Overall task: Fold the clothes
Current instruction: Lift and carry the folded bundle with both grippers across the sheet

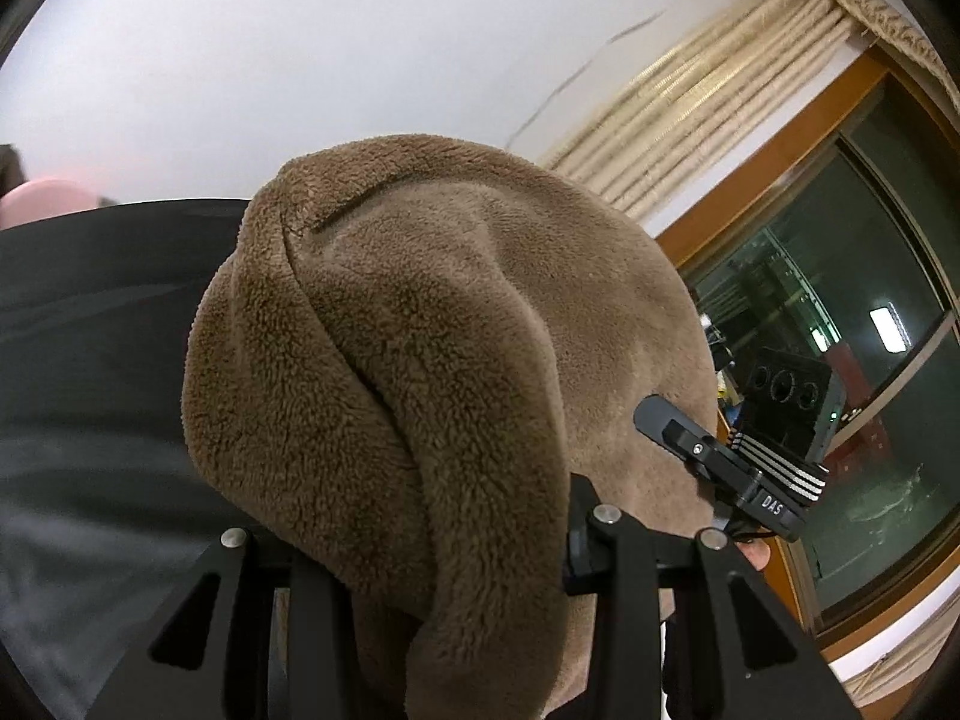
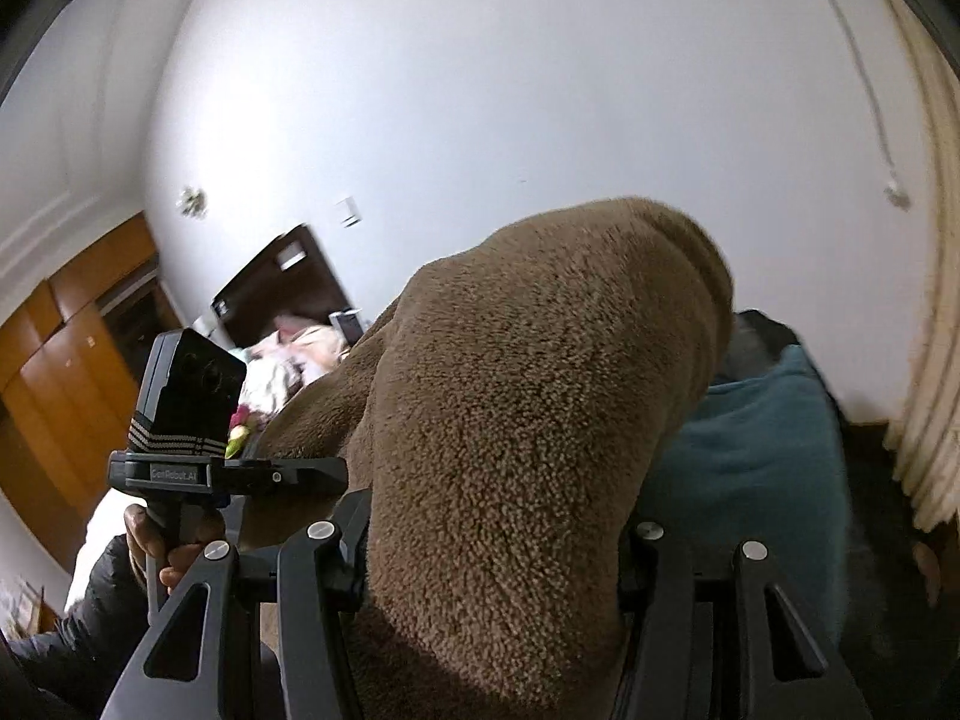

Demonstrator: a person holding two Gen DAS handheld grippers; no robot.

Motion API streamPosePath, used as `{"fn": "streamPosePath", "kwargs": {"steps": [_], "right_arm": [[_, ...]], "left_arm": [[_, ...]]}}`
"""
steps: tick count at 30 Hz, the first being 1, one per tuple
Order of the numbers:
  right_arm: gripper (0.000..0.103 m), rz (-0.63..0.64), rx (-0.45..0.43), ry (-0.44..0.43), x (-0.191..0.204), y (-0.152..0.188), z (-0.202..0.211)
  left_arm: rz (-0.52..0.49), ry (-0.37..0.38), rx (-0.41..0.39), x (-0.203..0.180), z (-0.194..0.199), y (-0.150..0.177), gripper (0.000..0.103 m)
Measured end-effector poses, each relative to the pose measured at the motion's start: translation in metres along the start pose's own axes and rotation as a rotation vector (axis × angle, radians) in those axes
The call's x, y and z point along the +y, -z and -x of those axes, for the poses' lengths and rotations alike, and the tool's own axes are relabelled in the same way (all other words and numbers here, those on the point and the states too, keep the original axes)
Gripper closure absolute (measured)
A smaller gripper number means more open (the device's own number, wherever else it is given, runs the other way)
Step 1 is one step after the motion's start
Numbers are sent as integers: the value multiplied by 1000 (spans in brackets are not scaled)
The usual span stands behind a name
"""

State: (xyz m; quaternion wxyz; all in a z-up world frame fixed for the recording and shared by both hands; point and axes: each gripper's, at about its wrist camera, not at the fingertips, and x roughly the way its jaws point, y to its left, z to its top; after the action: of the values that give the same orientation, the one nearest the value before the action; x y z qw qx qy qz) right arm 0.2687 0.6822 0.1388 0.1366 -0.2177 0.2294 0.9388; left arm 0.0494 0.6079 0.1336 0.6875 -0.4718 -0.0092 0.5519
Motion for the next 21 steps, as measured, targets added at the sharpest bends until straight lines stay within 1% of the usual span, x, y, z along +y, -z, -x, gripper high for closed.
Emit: {"fn": "streamPosePath", "kwargs": {"steps": [4, 8, 11, 13, 14, 17, 19, 20, 21], "right_arm": [[48, 3, 10, 38, -37, -15, 2], [48, 41, 36, 76, -72, -15, 7], [48, 48, 65, 104, -90, -9, -4], [48, 28, 86, 124, -102, -1, -15], [47, 16, 91, 134, -108, 4, -18], [42, -12, 62, 149, -116, 15, -20], [34, 15, 51, 212, -110, 17, -15], [25, 32, 46, 248, -106, 17, -13], [19, 50, 41, 284, -102, 18, -11]], "left_arm": [[10, 9, 26, 9, -16, -2, 62], [24, 15, 57, 19, -32, -4, 62], [3, -14, 85, 15, -40, 13, 62], [-8, -37, 100, 5, -58, 11, 62], [-21, -51, 101, 1, -59, 13, 62], [-73, -103, 92, -8, -54, 21, 59], [-120, -148, 80, -15, -53, 24, 57], [-135, -170, 76, -19, -50, 26, 55], [-142, -185, 74, -20, -50, 26, 51]]}}
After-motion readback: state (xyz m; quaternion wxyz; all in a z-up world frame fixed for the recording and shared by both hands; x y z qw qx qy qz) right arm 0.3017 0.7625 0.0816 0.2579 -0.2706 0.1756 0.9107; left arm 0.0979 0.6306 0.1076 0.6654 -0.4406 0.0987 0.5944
